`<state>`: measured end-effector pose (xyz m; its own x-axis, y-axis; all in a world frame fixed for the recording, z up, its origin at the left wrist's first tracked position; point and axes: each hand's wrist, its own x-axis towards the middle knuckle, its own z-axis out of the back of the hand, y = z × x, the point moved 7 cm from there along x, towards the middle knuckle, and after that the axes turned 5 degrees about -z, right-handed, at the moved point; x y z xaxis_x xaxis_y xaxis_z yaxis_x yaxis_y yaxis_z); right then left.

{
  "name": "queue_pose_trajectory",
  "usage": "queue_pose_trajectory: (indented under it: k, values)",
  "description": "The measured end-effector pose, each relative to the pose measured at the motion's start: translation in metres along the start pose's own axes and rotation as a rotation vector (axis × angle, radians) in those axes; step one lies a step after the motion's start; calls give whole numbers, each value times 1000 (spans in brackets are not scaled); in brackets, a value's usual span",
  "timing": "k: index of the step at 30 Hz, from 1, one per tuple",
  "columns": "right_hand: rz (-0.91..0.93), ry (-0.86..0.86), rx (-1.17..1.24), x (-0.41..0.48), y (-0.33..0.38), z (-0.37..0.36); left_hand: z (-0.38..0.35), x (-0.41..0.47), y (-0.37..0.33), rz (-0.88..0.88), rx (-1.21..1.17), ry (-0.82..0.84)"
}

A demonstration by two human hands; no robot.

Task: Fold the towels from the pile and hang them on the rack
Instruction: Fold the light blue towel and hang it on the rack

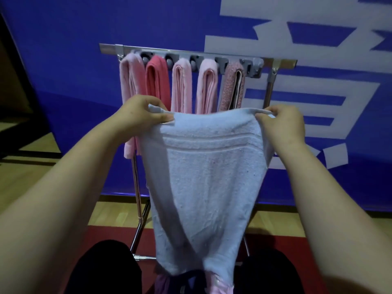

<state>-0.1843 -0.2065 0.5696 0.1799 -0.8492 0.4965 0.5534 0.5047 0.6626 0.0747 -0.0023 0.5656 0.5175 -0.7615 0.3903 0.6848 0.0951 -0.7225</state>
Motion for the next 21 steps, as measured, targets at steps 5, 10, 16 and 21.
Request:
queue_pose_trajectory:
  k: [5,10,16,21]
  values:
    - [88,-112,74,2,25,28,31,7,-31,-161,45,-262]
    - [81,-23,103,2,24,17,27,18,-32,-189,286,-222]
    - [81,-20,212,-1,24,15,14,18,-30,-267,424,-95]
    - [-59,109,207,10,16,-3,-34,7,-37,-387,711,349]
